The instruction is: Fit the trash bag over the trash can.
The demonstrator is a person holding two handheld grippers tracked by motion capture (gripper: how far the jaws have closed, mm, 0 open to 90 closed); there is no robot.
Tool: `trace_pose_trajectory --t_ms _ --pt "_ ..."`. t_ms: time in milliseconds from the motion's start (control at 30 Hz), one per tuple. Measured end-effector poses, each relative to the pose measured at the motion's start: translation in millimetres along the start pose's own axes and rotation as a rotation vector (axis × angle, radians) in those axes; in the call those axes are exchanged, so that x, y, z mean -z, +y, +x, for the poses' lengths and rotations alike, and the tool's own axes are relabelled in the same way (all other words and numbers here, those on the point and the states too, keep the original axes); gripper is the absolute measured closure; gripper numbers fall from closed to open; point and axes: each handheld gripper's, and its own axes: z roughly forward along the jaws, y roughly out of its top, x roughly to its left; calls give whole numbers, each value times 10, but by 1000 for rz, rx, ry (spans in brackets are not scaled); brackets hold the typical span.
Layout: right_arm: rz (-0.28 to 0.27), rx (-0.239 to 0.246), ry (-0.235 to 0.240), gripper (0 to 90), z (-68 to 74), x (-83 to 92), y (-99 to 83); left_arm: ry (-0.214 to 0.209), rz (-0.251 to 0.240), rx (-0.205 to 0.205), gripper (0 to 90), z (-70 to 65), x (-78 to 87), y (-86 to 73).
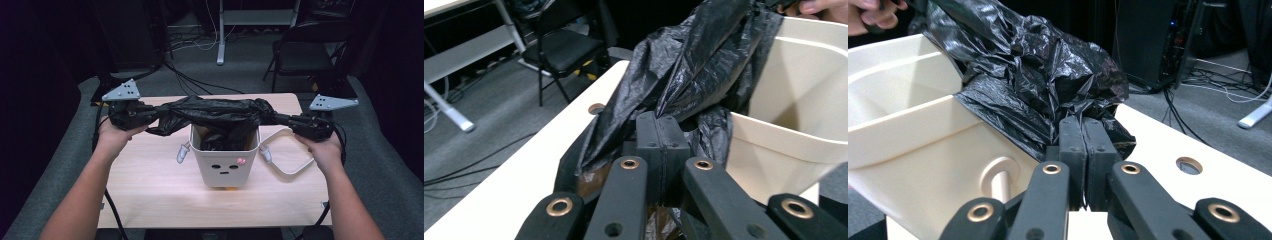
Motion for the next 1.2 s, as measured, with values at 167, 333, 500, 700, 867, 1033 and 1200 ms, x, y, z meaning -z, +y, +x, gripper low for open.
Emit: trace_pose_trajectory --t_ms 167,333,500,700,867,1033,1200 --pt "-42 -29 17 729 -2 126 61 -40 -19 -24 895 -78 0 13" --pt "-81 11 15 676 81 281 219 -52 -14 -37 895 -119 -8 39" --pt "-70 47 28 626 170 276 387 -72 -12 -37 895 -150 -25 59" --pt "-20 73 67 557 260 46 536 -98 0 -54 895 -185 -41 82" --pt "55 117 57 498 310 -179 607 -110 2 -52 896 -197 -30 65" --pt "86 112 54 717 317 -200 571 -122 1 -55 895 -227 -9 30" --pt "85 119 70 877 355 -112 481 -127 9 -65 896 -263 7 -14"
